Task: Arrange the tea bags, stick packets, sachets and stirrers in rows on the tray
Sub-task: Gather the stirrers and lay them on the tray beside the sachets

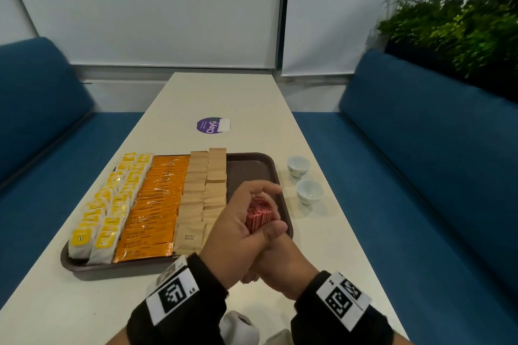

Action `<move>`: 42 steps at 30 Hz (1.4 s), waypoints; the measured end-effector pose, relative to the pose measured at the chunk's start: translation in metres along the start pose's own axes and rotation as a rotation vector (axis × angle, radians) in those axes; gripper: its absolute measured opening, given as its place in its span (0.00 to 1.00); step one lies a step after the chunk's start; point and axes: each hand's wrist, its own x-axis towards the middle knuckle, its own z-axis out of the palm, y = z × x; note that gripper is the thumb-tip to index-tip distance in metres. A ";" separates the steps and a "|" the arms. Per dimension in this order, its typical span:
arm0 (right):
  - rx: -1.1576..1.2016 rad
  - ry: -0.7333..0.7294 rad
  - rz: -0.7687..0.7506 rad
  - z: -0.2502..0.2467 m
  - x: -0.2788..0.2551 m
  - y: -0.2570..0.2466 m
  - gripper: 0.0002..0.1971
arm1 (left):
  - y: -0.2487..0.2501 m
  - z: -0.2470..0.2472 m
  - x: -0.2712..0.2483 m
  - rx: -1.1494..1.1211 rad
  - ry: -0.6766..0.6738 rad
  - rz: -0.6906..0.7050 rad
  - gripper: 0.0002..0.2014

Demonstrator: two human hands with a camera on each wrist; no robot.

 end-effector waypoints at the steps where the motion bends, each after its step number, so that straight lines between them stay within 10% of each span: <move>1: 0.020 0.037 -0.007 0.002 -0.001 0.005 0.13 | -0.001 -0.003 0.000 -0.063 0.040 -0.061 0.27; 4: 0.111 0.167 -0.055 0.002 0.000 0.006 0.04 | -0.014 -0.010 -0.003 -0.453 0.223 -0.363 0.47; 9: 0.105 0.219 -0.094 0.001 0.004 -0.007 0.10 | -0.031 -0.009 -0.021 -1.047 0.148 -0.970 0.41; 19: 0.044 0.238 0.025 0.013 0.003 0.001 0.11 | -0.046 -0.009 -0.030 -1.061 0.258 -1.141 0.18; 27: 0.060 0.271 0.143 0.018 0.009 0.000 0.07 | -0.049 -0.009 -0.032 -1.034 0.205 -1.111 0.20; 36: -0.051 0.238 0.704 -0.028 0.104 -0.007 0.15 | -0.057 -0.049 -0.025 0.038 0.092 -0.798 0.10; 42: -0.527 0.184 0.810 -0.037 0.171 0.000 0.19 | -0.059 -0.077 -0.028 0.734 -0.179 -0.743 0.09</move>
